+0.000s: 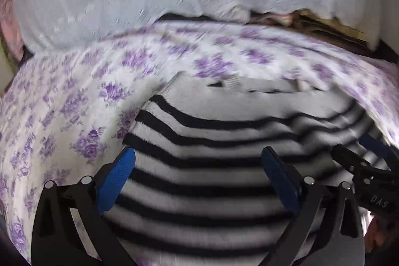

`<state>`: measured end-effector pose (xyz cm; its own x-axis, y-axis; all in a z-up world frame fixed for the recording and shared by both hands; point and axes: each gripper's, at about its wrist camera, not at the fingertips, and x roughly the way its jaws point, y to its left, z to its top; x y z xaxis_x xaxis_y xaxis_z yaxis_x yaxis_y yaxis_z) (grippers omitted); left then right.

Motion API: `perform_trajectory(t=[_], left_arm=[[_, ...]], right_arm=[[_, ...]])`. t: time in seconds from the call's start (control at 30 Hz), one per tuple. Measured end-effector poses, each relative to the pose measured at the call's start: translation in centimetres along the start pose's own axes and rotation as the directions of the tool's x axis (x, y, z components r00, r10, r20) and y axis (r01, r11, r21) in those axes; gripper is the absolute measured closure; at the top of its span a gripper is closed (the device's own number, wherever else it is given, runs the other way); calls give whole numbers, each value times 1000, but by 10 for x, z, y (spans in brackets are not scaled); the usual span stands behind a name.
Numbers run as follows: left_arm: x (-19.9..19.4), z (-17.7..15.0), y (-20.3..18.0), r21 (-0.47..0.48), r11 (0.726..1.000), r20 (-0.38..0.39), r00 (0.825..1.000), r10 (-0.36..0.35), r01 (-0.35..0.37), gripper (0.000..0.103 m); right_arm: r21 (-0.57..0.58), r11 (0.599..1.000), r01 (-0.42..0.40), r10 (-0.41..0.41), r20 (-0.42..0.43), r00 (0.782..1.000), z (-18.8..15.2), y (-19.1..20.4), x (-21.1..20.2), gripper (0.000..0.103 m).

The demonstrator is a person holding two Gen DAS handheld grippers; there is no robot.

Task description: Fold small clothes

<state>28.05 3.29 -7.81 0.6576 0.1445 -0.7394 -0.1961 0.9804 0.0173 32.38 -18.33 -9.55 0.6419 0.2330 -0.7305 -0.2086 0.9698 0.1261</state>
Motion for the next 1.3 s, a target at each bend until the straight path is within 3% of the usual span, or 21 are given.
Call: perform_trajectory(t=[0.07, 0.23, 0.4, 0.67, 0.9, 1.3], left_arm=[[32, -2, 7, -19, 1000, -87, 996, 7, -9, 4], [31, -13, 3, 10, 999, -17, 999, 45, -45, 4], [25, -14, 12, -24, 1000, 0, 1000, -4, 4, 4], [-5, -33, 20, -31, 999, 45, 999, -19, 21, 4], [-16, -49, 24, -21, 1000, 37, 999, -4, 5, 4], [-33, -76, 31, -4, 1000, 20, 1000, 24, -24, 4]], right_arm=[[9, 1000, 3, -3, -5, 1000, -2, -4, 17, 5], [32, 999, -41, 41, 23, 999, -7, -11, 9, 5], [35, 998, -56, 54, 50, 997, -10, -11, 0, 5], [-5, 998, -68, 68, 196, 978, -34, -3, -48, 4], [-42, 999, -20, 22, 54, 998, -47, 3, -39, 4], [-104, 994, 25, -22, 36, 999, -76, 5, -58, 3]])
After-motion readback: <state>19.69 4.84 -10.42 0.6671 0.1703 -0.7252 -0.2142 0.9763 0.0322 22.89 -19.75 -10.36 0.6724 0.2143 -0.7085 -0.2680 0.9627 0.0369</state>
